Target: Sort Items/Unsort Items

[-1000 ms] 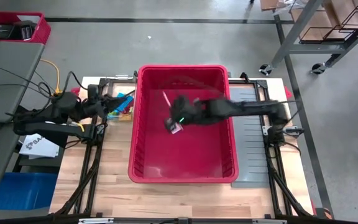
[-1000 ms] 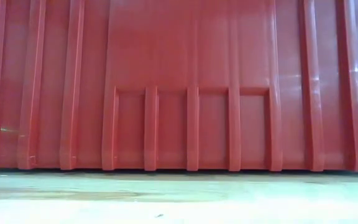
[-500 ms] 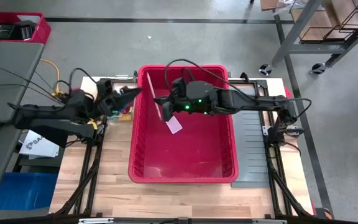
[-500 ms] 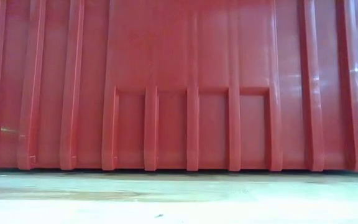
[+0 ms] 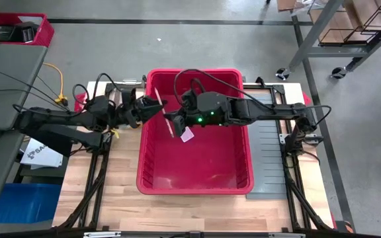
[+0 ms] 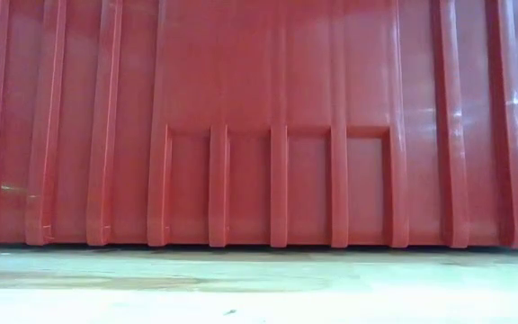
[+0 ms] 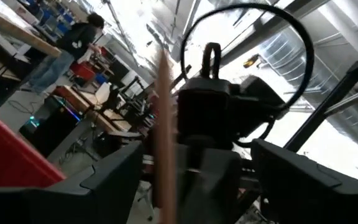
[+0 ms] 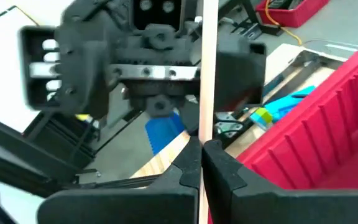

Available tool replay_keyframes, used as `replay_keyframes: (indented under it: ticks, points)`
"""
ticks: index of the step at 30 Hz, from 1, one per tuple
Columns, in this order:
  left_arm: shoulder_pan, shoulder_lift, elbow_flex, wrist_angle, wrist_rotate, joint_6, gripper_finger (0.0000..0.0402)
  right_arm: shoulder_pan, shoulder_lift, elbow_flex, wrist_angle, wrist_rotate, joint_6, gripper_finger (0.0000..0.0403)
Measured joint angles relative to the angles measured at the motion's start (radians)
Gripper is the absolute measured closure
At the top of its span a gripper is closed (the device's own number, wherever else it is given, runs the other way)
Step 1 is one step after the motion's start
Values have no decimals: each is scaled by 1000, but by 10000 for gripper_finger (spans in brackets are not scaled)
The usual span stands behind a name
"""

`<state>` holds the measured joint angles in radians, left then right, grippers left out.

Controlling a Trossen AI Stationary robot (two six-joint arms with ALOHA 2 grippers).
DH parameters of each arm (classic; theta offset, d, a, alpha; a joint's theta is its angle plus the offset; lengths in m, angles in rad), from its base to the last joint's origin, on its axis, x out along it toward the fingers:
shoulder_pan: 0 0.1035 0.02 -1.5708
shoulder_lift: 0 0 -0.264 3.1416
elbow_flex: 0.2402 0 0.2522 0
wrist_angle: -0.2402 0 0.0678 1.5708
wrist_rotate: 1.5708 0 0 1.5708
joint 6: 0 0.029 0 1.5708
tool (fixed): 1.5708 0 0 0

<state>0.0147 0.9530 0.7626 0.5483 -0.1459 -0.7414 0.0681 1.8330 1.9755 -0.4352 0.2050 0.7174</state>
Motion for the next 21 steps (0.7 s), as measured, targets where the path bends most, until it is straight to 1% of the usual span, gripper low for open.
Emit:
replay_keyframes:
  ticks: [2, 4, 6, 7, 9, 10, 11, 15, 21]
  points:
    - [0, 15, 19, -24, -5, 2, 115, -1, 0, 0, -2, 1, 0, 403]
    - [0, 31, 47, -69, -24, 17, 145, 0, 0, 0, -1, 2, 0, 403]
    - [0, 42, 73, -129, -18, 29, 201, 1, 0, 0, -2, 1, 0, 403]
    - [0, 50, 87, -155, -13, 29, 237, 1, 0, 0, -3, 0, 0, 403]
    - [0, 58, 105, -207, -11, 40, 326, 1, 0, 0, -2, 0, 0, 403]
    - [0, 61, 111, -223, -12, 52, 362, 0, 0, 0, -2, 1, -1, 403]
    - [0, 62, 115, -222, -17, 60, 380, 0, 0, 0, -2, 2, -4, 403]
    - [14, 37, 115, -237, -19, 72, 396, 0, -3, 0, 3, 3, -39, 403]
    - [54, -56, 115, -359, -51, 98, 398, -2, -14, 0, 11, 32, -44, 401]
